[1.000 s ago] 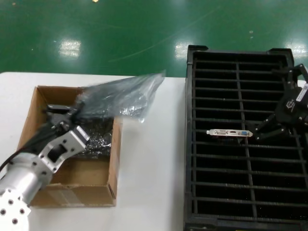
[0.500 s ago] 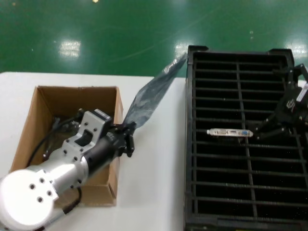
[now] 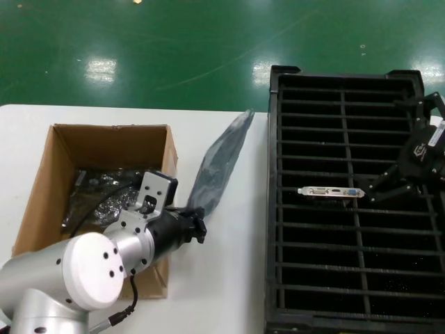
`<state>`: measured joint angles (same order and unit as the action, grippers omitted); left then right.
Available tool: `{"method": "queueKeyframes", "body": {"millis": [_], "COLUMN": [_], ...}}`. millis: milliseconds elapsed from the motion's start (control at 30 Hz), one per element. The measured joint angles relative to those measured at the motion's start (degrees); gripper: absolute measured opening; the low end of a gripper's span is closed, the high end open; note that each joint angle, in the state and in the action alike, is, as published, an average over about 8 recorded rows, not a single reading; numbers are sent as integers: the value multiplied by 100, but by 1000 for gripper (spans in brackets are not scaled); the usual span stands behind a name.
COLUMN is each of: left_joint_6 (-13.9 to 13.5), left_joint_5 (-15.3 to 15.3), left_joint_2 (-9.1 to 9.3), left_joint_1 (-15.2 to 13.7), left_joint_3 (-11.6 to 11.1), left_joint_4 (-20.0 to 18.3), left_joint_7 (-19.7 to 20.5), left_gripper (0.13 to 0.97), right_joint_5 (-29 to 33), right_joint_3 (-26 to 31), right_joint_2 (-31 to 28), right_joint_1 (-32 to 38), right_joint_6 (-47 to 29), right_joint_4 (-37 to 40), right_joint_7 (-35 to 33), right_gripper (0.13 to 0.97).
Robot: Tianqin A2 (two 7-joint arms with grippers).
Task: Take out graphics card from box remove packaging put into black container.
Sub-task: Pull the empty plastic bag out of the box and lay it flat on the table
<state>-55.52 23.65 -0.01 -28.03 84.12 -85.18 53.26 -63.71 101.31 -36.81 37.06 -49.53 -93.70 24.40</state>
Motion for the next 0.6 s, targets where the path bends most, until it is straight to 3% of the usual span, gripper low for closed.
{"method": "queueKeyframes", "body": {"millis": [300,433,600], "left_joint_6": [105,81,-82], "left_joint_5": [-206,-139,24], "left_joint_2": [-1,-1,-2], "left_joint_1": [-243,-261,-197], "left_joint_3": [-2,63,75], "left_joint_4": [365,254,-151], "left_joint_7": [181,181,99], "left_gripper": [229,265,306], "right_joint_5": [0,0,0], "right_joint_3": [0,0,0], "right_joint_2": [0,0,0], "right_joint_1": [0,0,0], "right_joint_6": [0,0,0], "right_joint_4": [0,0,0], "right_joint_7": [0,0,0], "right_gripper": [966,966,966]}}
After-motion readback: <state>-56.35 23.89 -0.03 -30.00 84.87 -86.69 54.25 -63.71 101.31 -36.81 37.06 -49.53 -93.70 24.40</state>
